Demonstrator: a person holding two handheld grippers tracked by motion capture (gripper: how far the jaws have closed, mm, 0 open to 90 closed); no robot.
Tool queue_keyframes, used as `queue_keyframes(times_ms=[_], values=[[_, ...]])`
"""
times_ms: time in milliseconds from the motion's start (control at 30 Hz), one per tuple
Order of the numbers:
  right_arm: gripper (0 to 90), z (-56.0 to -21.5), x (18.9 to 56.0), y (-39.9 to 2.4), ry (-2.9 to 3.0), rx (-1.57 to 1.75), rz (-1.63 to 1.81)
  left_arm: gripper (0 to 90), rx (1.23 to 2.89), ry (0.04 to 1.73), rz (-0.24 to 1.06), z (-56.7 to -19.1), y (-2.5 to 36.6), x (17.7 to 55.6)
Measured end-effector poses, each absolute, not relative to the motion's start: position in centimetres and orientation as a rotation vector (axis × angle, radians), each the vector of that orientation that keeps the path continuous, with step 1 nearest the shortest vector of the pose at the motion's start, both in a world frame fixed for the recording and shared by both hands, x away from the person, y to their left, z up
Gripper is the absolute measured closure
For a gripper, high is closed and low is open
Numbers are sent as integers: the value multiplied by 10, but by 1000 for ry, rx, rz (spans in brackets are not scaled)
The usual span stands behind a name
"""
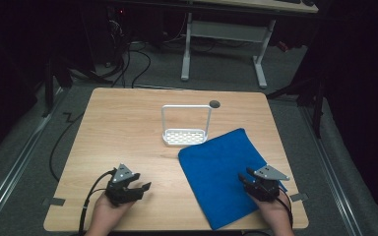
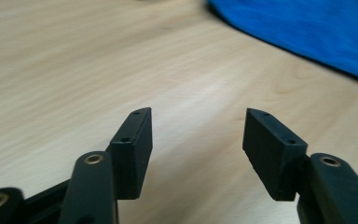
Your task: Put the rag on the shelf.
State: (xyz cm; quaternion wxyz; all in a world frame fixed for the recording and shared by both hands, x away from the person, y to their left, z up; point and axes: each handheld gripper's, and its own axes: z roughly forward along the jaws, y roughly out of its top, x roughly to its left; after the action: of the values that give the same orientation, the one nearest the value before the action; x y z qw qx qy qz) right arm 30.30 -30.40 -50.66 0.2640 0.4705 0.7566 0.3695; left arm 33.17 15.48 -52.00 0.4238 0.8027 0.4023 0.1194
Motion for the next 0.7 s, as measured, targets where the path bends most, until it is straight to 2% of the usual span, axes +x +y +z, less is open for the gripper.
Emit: queue_keyframes(times_ms=[100, 300, 500, 533, 667, 700], values=[[607, -507, 306, -306, 2030, 1311, 1014, 433, 1939, 1028, 290, -520, 165, 336], [605, -508, 306, -308, 2034, 1308, 1013, 436, 1939, 1034, 304, -524, 167, 338], [665, -509, 304, -300, 2080, 1264, 1035, 435, 1923, 1040, 319, -522, 172, 332], [689, -509, 304, -298, 2092, 1255, 1040, 435, 1923, 1043, 324, -523, 174, 330], [900, -511, 302, -288, 2173, 1202, 1037, 435, 1924, 1073, 312, -527, 178, 328], [900, -512, 302, -284, 2200, 1177, 1037, 434, 1916, 1080, 303, -527, 178, 328]])
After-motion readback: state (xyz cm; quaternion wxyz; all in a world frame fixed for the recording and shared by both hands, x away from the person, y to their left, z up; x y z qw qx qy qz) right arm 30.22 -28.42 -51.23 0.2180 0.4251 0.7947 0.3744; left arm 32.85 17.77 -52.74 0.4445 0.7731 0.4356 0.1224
